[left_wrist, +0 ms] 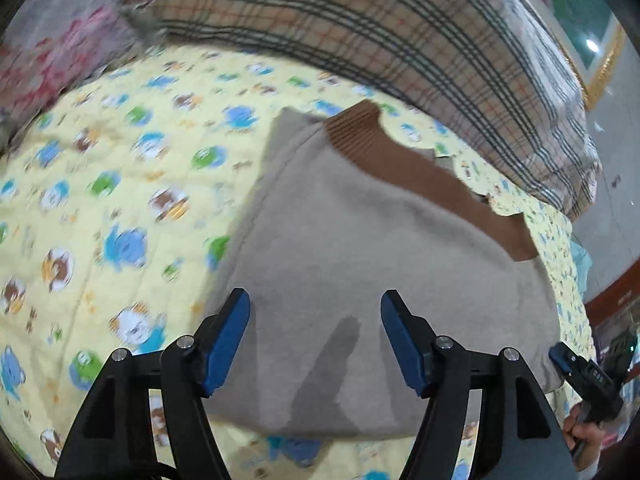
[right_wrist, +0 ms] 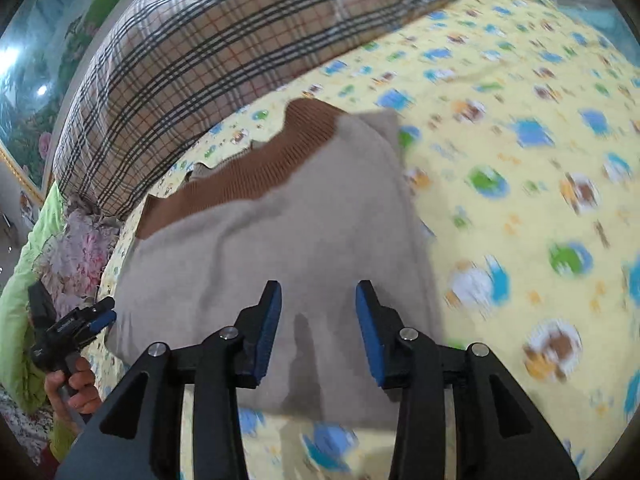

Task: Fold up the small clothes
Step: 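Lower the folded hem onto the sweater and open both grippers, then grasp the folded sweater corner with the left gripper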

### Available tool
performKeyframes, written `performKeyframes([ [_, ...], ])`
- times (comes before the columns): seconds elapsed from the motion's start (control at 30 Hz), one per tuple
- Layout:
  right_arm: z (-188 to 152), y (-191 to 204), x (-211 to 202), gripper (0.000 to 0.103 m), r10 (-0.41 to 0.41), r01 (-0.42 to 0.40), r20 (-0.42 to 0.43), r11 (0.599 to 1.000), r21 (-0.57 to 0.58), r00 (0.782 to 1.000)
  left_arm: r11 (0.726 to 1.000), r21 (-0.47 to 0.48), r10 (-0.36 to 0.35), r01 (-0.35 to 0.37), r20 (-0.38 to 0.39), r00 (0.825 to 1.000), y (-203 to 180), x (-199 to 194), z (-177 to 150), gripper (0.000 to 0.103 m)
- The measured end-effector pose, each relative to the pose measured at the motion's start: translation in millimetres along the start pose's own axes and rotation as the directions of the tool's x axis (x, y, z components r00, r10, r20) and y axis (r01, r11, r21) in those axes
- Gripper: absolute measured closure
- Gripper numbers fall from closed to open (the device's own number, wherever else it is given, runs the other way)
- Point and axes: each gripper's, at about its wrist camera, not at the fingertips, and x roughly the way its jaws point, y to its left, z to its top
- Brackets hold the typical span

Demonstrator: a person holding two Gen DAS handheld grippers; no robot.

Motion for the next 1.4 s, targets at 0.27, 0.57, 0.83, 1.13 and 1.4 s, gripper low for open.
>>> performKeyframes([
  [0.27,-10,-1,-20,0.063,-0.045,0.044,0.034,0.999,0.019,0.998,0.993,0.017,0.115,-0.115,0.005,0.993,12,-7,-9,0.036],
  [0.57,-28,29,-41,0.056,0.029,-0.03,0.083,1.0,0.003,0.996,0.993,-0.111,0.028,-0.028,0.005,1.0,26,-52,-37,0.034],
  [0.83,-49,46,-38,0.056,0.104,-0.103,0.057,0.995,-0.014,0.993,0.98,-0.199,-0.031,0.024,-0.031,0.999,24,-53,-64,0.032],
  [1.13,-66,54,-34,0.056,0.145,-0.145,0.016,0.989,-0.017,0.989,0.964,-0.263,-0.046,0.034,-0.04,0.998,25,-10,-52,0.029],
  [1.4,-61,55,-31,0.056,0.147,-0.147,0.01,0.989,-0.011,0.989,0.92,-0.374,-0.101,0.121,0.073,0.992,35,13,-29,0.022],
])
